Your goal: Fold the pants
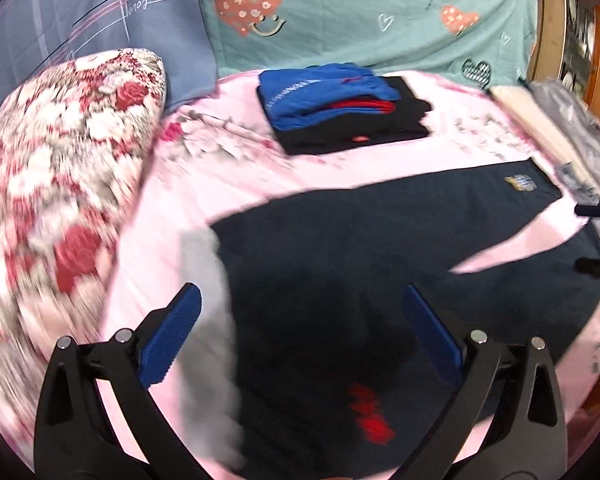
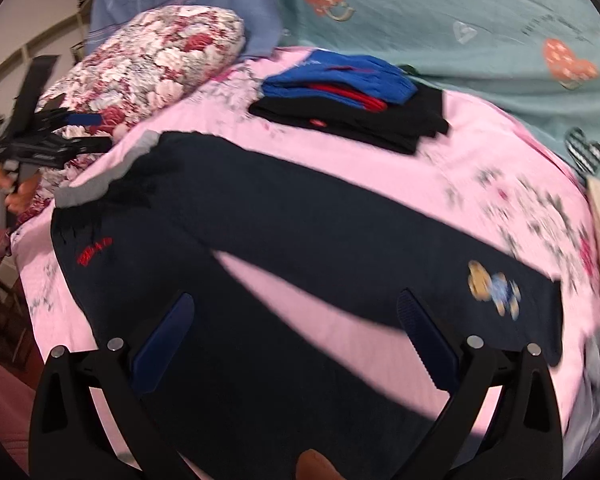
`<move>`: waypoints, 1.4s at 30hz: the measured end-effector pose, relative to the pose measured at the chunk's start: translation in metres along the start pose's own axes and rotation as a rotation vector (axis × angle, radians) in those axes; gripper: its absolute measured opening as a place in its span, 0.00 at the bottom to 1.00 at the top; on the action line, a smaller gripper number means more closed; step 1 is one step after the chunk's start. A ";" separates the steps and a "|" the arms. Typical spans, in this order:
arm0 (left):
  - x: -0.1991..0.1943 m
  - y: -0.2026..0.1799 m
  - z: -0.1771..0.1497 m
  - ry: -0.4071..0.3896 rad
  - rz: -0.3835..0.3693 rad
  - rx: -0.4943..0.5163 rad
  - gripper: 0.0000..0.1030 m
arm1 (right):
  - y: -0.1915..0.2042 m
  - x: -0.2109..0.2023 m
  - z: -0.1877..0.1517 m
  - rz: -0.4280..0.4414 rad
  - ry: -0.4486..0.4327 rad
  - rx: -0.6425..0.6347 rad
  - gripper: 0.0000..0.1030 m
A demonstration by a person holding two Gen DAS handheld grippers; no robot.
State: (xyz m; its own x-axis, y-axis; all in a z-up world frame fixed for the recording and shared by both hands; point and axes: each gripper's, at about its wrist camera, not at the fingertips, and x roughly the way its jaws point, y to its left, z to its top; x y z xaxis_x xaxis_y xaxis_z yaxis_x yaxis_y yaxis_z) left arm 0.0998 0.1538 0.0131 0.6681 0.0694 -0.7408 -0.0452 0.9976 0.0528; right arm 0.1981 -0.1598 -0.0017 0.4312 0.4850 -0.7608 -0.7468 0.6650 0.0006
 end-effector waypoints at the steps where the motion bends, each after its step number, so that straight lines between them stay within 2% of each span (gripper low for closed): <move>1: 0.006 0.008 0.007 0.014 0.003 0.011 0.97 | -0.005 0.007 0.010 0.009 -0.001 -0.015 0.98; 3: 0.025 0.026 0.028 0.056 -0.018 0.043 0.90 | -0.015 0.028 0.035 0.058 0.015 -0.051 0.80; 4: 0.034 0.031 0.037 0.077 -0.037 0.056 0.88 | -0.018 0.038 0.046 0.093 0.030 -0.064 0.76; 6: 0.058 0.039 0.057 0.124 -0.087 0.106 0.76 | -0.024 0.065 0.072 0.164 0.073 -0.094 0.65; 9: 0.088 0.037 0.075 0.183 -0.161 0.195 0.69 | -0.025 0.101 0.098 0.217 0.125 -0.158 0.55; 12: 0.118 0.027 0.085 0.233 -0.207 0.314 0.69 | -0.028 0.131 0.113 0.250 0.177 -0.200 0.48; 14: 0.137 0.019 0.088 0.269 -0.228 0.385 0.69 | -0.028 0.151 0.120 0.256 0.209 -0.257 0.47; 19: 0.172 0.014 0.092 0.349 -0.282 0.481 0.69 | -0.029 0.175 0.126 0.297 0.266 -0.339 0.46; 21: 0.180 0.014 0.092 0.384 -0.302 0.498 0.60 | -0.027 0.181 0.124 0.292 0.289 -0.370 0.43; 23: 0.188 0.014 0.089 0.435 -0.343 0.507 0.42 | -0.025 0.183 0.120 0.286 0.296 -0.396 0.38; 24: 0.190 0.014 0.088 0.448 -0.361 0.507 0.40 | -0.024 0.181 0.119 0.284 0.287 -0.405 0.27; 26: 0.190 0.014 0.088 0.454 -0.390 0.516 0.27 | -0.022 0.178 0.119 0.293 0.288 -0.402 0.04; 30: 0.180 0.020 0.086 0.434 -0.403 0.495 0.19 | -0.015 0.145 0.119 0.272 0.218 -0.407 0.03; 33: 0.155 0.024 0.084 0.374 -0.375 0.514 0.17 | -0.004 0.101 0.117 0.256 0.156 -0.405 0.03; 36: 0.107 0.023 0.081 0.284 -0.351 0.534 0.17 | 0.024 0.045 0.103 0.228 0.089 -0.470 0.03; 39: 0.051 0.018 0.072 0.188 -0.324 0.574 0.17 | 0.059 -0.001 0.073 0.185 0.047 -0.576 0.03; 42: -0.006 0.005 0.039 0.124 -0.293 0.622 0.17 | 0.098 -0.024 0.032 0.161 0.032 -0.675 0.03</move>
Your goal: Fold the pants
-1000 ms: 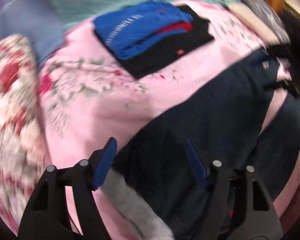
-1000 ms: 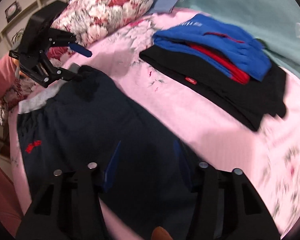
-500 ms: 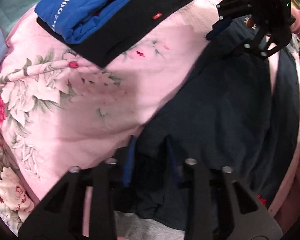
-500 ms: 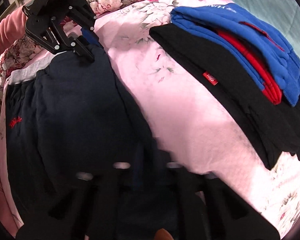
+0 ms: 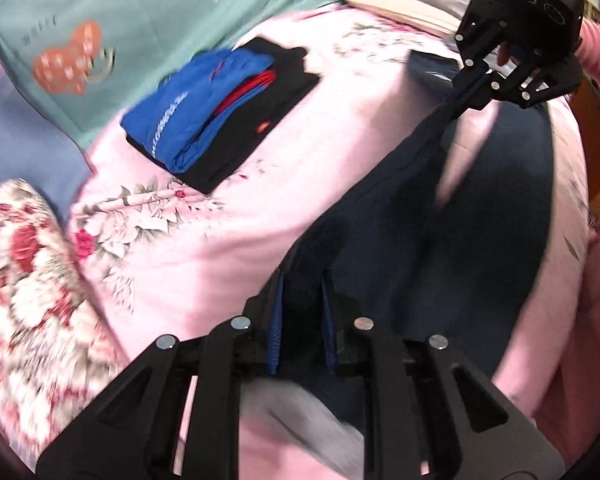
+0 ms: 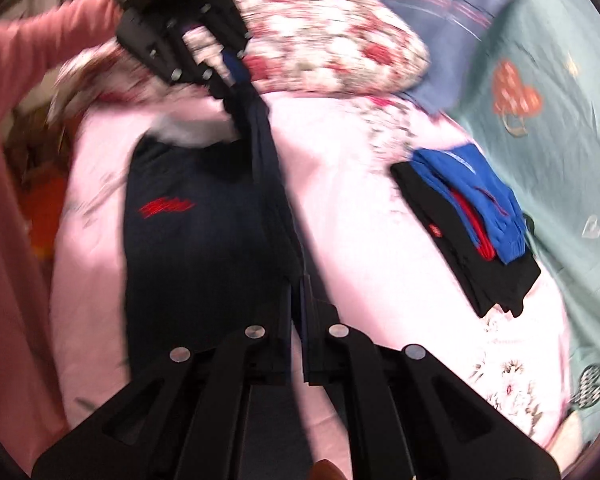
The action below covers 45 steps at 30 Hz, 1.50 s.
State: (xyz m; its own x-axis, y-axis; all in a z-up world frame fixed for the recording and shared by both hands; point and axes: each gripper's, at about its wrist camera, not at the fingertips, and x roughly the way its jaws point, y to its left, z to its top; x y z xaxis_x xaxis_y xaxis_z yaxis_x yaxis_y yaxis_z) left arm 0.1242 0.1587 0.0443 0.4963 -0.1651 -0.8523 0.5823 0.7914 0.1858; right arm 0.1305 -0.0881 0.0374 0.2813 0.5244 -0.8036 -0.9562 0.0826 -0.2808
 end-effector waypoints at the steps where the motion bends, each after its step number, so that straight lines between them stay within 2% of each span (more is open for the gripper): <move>1: -0.007 -0.010 -0.003 -0.004 0.009 0.012 0.17 | 0.020 0.003 -0.003 0.008 0.002 -0.016 0.03; 4: -0.024 -0.058 -0.035 0.002 0.029 0.048 0.17 | 0.061 0.020 -0.016 0.051 0.028 -0.045 0.03; 8: -0.008 -0.102 -0.072 0.047 0.043 0.050 0.17 | 0.095 0.044 -0.035 0.074 0.067 -0.053 0.03; 12: 0.011 -0.118 -0.099 0.074 0.042 0.015 0.17 | 0.098 0.052 -0.041 0.063 0.068 -0.014 0.03; 16: 0.015 -0.125 -0.113 0.053 0.062 -0.013 0.17 | 0.103 0.052 -0.042 0.038 0.070 -0.008 0.03; 19: 0.020 -0.126 -0.114 0.040 0.079 -0.019 0.20 | 0.114 0.055 -0.048 -0.011 0.051 -0.017 0.09; 22: 0.023 -0.130 -0.112 0.041 0.112 -0.004 0.22 | 0.104 0.042 -0.051 -0.014 0.046 0.042 0.30; 23: 0.020 -0.133 -0.110 0.053 0.120 -0.004 0.30 | 0.095 0.034 -0.053 0.023 0.032 0.095 0.46; 24: 0.015 -0.132 -0.108 0.059 0.110 -0.012 0.58 | 0.080 0.021 -0.059 0.072 -0.005 0.190 0.49; 25: 0.008 -0.135 -0.105 0.049 0.096 -0.022 0.73 | 0.071 0.013 -0.064 0.084 -0.024 0.246 0.49; 26: -0.004 -0.140 -0.098 0.003 0.100 -0.021 0.80 | 0.060 0.006 -0.070 0.091 -0.039 0.309 0.49; 29: -0.031 -0.157 -0.071 -0.096 0.037 0.004 0.79 | 0.022 -0.020 -0.098 0.037 -0.077 0.505 0.49; 31: -0.038 -0.169 -0.053 -0.152 0.018 0.030 0.79 | 0.008 -0.031 -0.113 -0.011 -0.086 0.574 0.49; 33: -0.031 -0.181 -0.029 -0.187 -0.009 0.032 0.79 | -0.002 -0.041 -0.129 -0.075 -0.070 0.614 0.49; 35: -0.014 -0.187 -0.006 -0.196 -0.085 0.016 0.79 | -0.012 -0.048 -0.141 -0.125 -0.015 0.604 0.49; 38: 0.022 -0.194 0.025 -0.148 -0.208 0.009 0.78 | -0.030 -0.054 -0.151 -0.191 0.073 0.561 0.49; 40: 0.048 -0.199 0.040 -0.101 -0.230 0.008 0.74 | -0.055 -0.056 -0.155 -0.240 0.125 0.535 0.49; 43: 0.090 -0.195 0.060 0.006 -0.314 -0.064 0.64 | -0.098 -0.046 -0.164 -0.276 0.167 0.542 0.49; 45: 0.114 -0.192 0.068 0.074 -0.377 -0.120 0.51 | -0.127 -0.032 -0.174 -0.289 0.193 0.563 0.49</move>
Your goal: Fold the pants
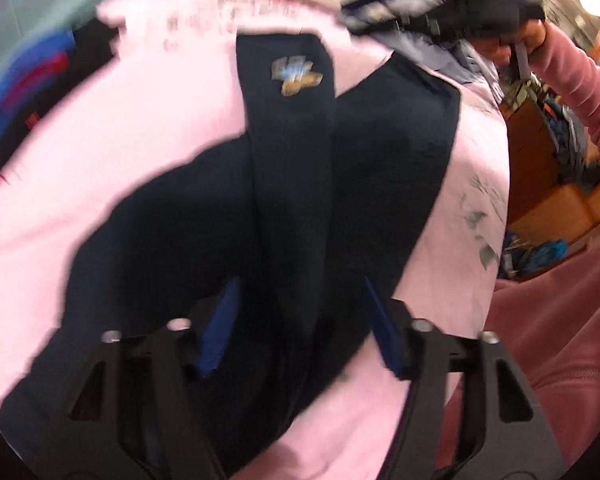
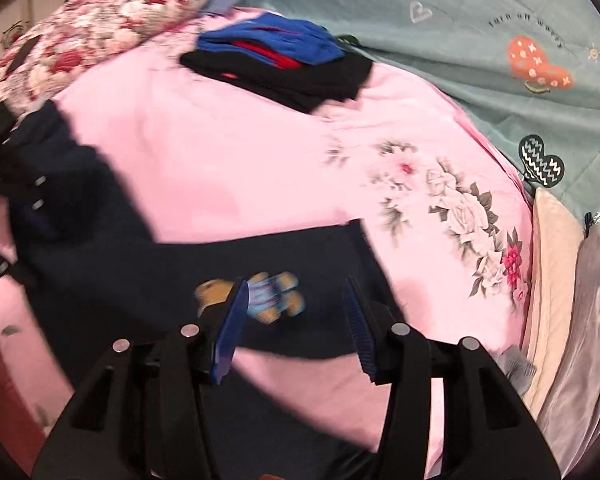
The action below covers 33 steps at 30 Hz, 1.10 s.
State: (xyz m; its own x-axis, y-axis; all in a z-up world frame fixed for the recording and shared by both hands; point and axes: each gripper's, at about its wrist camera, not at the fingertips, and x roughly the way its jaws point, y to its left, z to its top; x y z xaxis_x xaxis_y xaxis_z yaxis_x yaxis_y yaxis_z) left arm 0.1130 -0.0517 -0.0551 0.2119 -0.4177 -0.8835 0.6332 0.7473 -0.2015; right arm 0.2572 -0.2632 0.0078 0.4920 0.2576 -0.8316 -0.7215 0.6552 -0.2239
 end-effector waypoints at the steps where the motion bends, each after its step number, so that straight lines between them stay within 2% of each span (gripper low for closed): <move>1: 0.006 0.004 0.003 0.014 -0.018 -0.020 0.50 | -0.011 0.014 0.006 0.000 0.024 0.018 0.49; 5: 0.014 0.011 0.011 0.025 -0.079 -0.056 0.50 | -0.041 0.066 0.022 0.010 0.126 0.044 0.49; 11: 0.015 0.012 0.012 0.059 -0.142 -0.050 0.44 | -0.043 0.105 0.036 0.041 0.187 0.001 0.48; 13: 0.015 0.014 0.015 0.065 -0.175 -0.055 0.44 | -0.045 0.111 0.036 0.066 0.198 0.002 0.34; 14: 0.015 0.015 0.015 0.070 -0.198 -0.051 0.44 | -0.044 0.113 0.035 0.076 0.208 0.002 0.24; 15: 0.014 0.016 0.015 0.070 -0.208 -0.048 0.44 | -0.044 0.114 0.035 0.072 0.214 -0.001 0.08; 16: 0.015 0.017 0.015 0.071 -0.220 -0.051 0.44 | -0.043 0.113 0.034 0.061 0.218 -0.008 0.04; 19: 0.017 0.019 0.017 0.067 -0.214 -0.066 0.31 | -0.046 0.083 0.034 0.048 0.123 -0.002 0.04; 21: 0.017 0.024 0.017 0.066 -0.198 -0.082 0.15 | -0.052 0.041 0.031 0.063 -0.012 0.036 0.04; 22: 0.016 0.025 0.017 0.061 -0.201 -0.098 0.14 | -0.056 0.013 0.025 0.076 -0.097 0.055 0.04; 25: 0.008 0.017 0.015 0.027 -0.200 -0.091 0.10 | -0.058 -0.066 -0.012 0.089 -0.321 0.066 0.04; 27: 0.001 0.004 0.014 -0.004 -0.171 -0.047 0.10 | -0.061 -0.099 -0.050 0.099 -0.386 0.143 0.04; 28: -0.002 -0.004 0.012 -0.019 -0.149 -0.019 0.10 | -0.060 -0.109 -0.081 0.101 -0.403 0.195 0.04; 30: -0.008 -0.025 0.009 -0.052 -0.107 0.049 0.10 | -0.052 -0.112 -0.139 0.093 -0.374 0.293 0.04; 32: -0.007 -0.045 0.003 -0.063 -0.066 0.120 0.10 | -0.051 -0.094 -0.195 0.065 -0.290 0.431 0.04; 33: -0.003 -0.053 -0.001 -0.061 -0.051 0.151 0.10 | -0.050 -0.087 -0.219 0.050 -0.249 0.516 0.08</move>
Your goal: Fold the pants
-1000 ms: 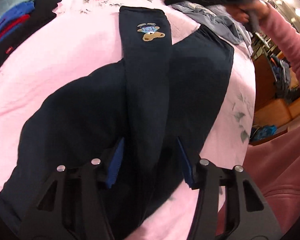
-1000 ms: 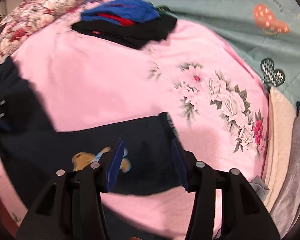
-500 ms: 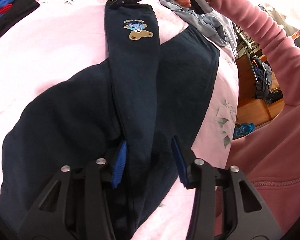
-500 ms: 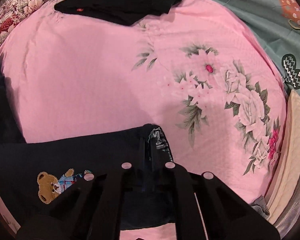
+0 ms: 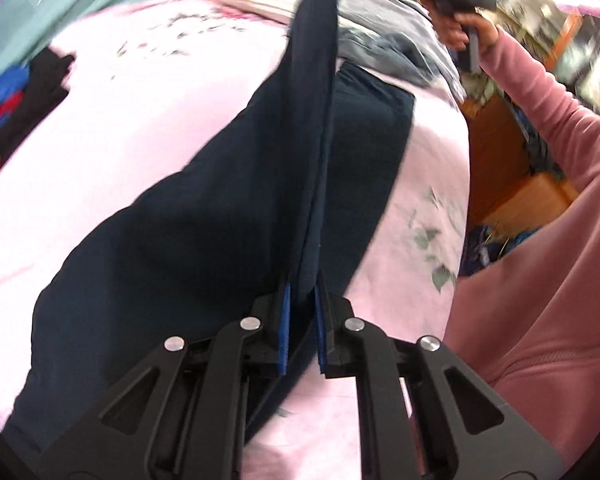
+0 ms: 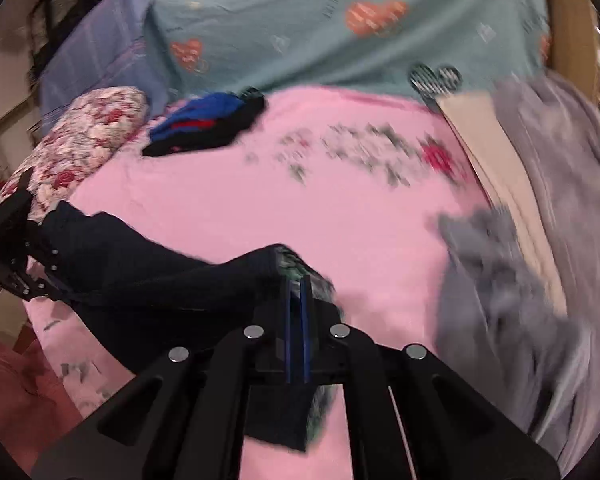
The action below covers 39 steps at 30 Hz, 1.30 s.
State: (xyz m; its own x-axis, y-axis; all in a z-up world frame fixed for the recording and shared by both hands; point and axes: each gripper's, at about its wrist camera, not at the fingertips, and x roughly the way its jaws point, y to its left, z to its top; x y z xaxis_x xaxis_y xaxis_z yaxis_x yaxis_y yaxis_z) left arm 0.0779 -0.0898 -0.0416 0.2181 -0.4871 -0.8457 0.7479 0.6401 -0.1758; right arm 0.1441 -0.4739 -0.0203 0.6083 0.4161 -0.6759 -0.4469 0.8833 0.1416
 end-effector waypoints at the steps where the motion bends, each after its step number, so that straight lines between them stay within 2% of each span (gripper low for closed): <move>1: 0.005 -0.008 -0.002 0.015 -0.001 0.027 0.10 | -0.011 0.002 -0.018 -0.010 0.017 0.087 0.09; 2: 0.009 -0.013 -0.004 0.025 -0.004 0.042 0.10 | -0.022 -0.002 -0.038 0.003 0.019 0.204 0.11; 4: 0.019 -0.026 -0.007 0.038 0.047 0.099 0.10 | -0.034 -0.016 -0.071 0.087 -0.021 0.431 0.18; 6: 0.019 -0.030 -0.006 0.024 0.056 0.114 0.16 | -0.028 -0.029 -0.091 0.189 -0.080 0.602 0.41; 8: 0.019 -0.028 -0.004 0.013 0.034 0.090 0.20 | -0.017 -0.035 -0.097 0.284 -0.113 0.680 0.43; 10: 0.021 -0.026 -0.005 -0.004 0.031 0.072 0.21 | -0.005 -0.032 -0.096 0.332 -0.130 0.721 0.43; 12: 0.021 -0.025 -0.007 -0.026 0.025 0.050 0.24 | 0.002 -0.021 -0.086 0.327 -0.112 0.742 0.43; 15: 0.021 -0.020 -0.010 -0.064 0.012 -0.001 0.25 | 0.007 -0.009 -0.072 0.315 -0.076 0.758 0.43; 19: 0.021 -0.020 -0.016 -0.104 0.013 -0.042 0.25 | -0.001 0.015 -0.071 0.136 0.061 0.814 0.43; 24: 0.018 -0.019 -0.022 -0.137 0.036 -0.085 0.25 | -0.010 0.018 -0.074 0.107 0.090 0.920 0.42; 27: 0.018 -0.018 -0.027 -0.165 0.031 -0.100 0.26 | -0.015 0.016 -0.080 0.130 0.084 1.029 0.44; 31: 0.016 -0.015 -0.031 -0.186 0.013 -0.120 0.26 | -0.013 0.018 -0.073 0.108 0.091 1.024 0.45; 34: 0.016 -0.011 -0.032 -0.191 -0.012 -0.138 0.26 | -0.006 0.019 -0.059 0.053 0.082 0.951 0.42; 36: 0.016 -0.011 -0.033 -0.193 -0.014 -0.138 0.26 | 0.004 0.023 -0.043 0.021 0.084 0.854 0.21; 38: 0.015 -0.012 -0.033 -0.193 -0.012 -0.138 0.26 | 0.014 0.028 -0.025 -0.007 0.098 0.757 0.10; 39: 0.015 -0.012 -0.033 -0.194 -0.015 -0.140 0.26 | 0.022 0.029 -0.011 -0.021 0.095 0.690 0.09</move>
State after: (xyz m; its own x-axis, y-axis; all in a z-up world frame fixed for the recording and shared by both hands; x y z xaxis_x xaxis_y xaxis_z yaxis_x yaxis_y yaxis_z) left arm 0.0520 -0.0850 -0.0692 0.3337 -0.5935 -0.7324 0.6609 0.7013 -0.2671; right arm 0.1447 -0.4442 -0.0449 0.5380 0.4042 -0.7397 0.1031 0.8394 0.5336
